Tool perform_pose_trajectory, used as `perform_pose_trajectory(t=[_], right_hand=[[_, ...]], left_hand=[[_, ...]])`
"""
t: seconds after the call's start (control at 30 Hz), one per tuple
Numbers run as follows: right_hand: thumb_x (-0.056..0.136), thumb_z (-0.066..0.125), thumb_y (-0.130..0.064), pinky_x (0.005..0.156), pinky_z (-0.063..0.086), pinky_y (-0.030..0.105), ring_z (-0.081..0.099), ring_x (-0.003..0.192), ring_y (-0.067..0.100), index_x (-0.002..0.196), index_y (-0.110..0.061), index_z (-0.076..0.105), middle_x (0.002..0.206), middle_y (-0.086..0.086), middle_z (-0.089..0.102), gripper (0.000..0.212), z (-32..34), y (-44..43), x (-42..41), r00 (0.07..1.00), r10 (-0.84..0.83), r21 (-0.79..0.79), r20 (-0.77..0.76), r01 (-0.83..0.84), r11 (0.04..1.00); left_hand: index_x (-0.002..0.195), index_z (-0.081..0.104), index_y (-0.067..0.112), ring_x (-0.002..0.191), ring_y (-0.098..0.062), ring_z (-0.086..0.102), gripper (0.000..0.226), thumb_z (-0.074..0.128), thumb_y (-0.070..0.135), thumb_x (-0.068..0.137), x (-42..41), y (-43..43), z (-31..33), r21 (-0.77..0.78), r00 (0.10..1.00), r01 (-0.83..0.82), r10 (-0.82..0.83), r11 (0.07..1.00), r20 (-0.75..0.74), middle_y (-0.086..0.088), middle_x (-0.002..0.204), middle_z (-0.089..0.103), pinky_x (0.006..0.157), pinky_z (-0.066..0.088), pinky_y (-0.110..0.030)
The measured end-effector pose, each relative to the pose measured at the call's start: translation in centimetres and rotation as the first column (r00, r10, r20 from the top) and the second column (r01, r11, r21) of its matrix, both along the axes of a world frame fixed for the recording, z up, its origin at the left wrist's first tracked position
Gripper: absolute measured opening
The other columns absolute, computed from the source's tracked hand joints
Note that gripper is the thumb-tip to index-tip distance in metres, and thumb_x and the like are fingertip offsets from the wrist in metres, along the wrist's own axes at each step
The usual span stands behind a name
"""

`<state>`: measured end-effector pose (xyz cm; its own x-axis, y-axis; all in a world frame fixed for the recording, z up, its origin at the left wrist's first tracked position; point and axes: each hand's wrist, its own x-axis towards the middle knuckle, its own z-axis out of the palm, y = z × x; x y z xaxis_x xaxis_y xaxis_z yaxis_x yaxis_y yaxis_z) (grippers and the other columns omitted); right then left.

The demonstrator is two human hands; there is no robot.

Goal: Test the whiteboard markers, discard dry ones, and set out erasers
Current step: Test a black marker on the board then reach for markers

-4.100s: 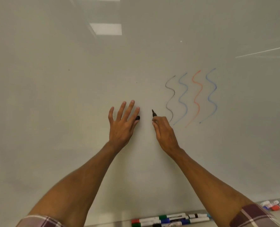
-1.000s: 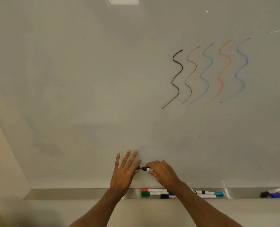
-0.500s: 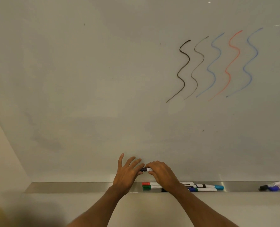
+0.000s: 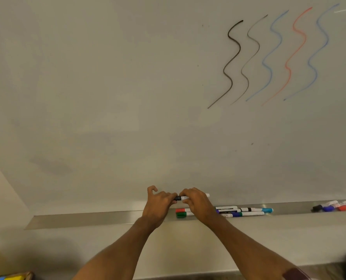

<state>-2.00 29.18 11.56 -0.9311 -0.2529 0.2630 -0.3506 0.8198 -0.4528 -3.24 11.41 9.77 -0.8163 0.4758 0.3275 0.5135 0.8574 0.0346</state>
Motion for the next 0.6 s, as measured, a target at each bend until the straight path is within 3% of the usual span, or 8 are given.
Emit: perform_pose_trajectory(t=[0.13, 0.3, 0.47, 0.6], right_hand=[[0.092, 0.056, -0.010, 0.080, 0.041, 0.024, 0.057, 0.096, 0.021, 0.109, -0.009, 0.064, 0.103, 0.010, 0.065, 0.019, -0.3, -0.5, 0.5, 0.999, -0.033, -0.051, 0.029, 0.034, 0.998], [0.092, 0.057, -0.011, 0.086, 0.046, 0.030, 0.058, 0.098, 0.021, 0.113, -0.012, 0.063, 0.106, 0.009, 0.065, 0.022, -0.8, 0.5, 1.6, 0.999, -0.017, 0.042, 0.047, 0.015, 0.999], [0.081, 0.065, -0.005, 0.073, 0.044, 0.032, 0.060, 0.078, 0.025, 0.095, -0.013, 0.066, 0.083, 0.007, 0.069, 0.016, -2.3, 3.1, 2.3, 0.996, -0.058, 0.250, -0.065, 0.073, 0.966], [0.066, 0.080, -0.013, 0.068, 0.048, 0.027, 0.062, 0.067, 0.016, 0.078, -0.022, 0.068, 0.069, -0.005, 0.067, 0.019, -3.7, 7.5, 3.7, 0.979, -0.150, 0.249, -0.139, 0.181, 0.951]], left_hand=[[0.102, 0.065, 0.031, 0.071, -0.011, 0.061, 0.012, 0.054, 0.030, 0.099, -0.2, -0.1, -0.6, -0.024, 1.000, 0.009, -0.009, 1.000, -0.007, 0.012, 0.081, 0.070, 0.084, 0.018, -0.037], [0.122, 0.058, 0.027, 0.093, -0.016, 0.059, 0.025, 0.041, 0.022, 0.104, 0.6, 0.8, -1.2, -0.059, 0.995, 0.076, -0.072, 0.995, 0.066, 0.005, 0.103, 0.069, 0.099, 0.021, -0.040], [0.130, 0.050, 0.029, 0.107, -0.014, 0.055, 0.030, 0.032, 0.027, 0.106, 0.6, 4.5, -3.1, -0.025, 0.975, 0.111, -0.104, 0.994, 0.198, 0.007, 0.117, 0.065, 0.100, 0.016, -0.038], [0.135, 0.046, 0.032, 0.117, -0.015, 0.051, 0.034, 0.027, 0.033, 0.107, 0.9, 8.9, -3.9, -0.019, 0.947, 0.156, -0.144, 0.988, 0.288, 0.007, 0.126, 0.061, 0.100, 0.016, -0.040]])
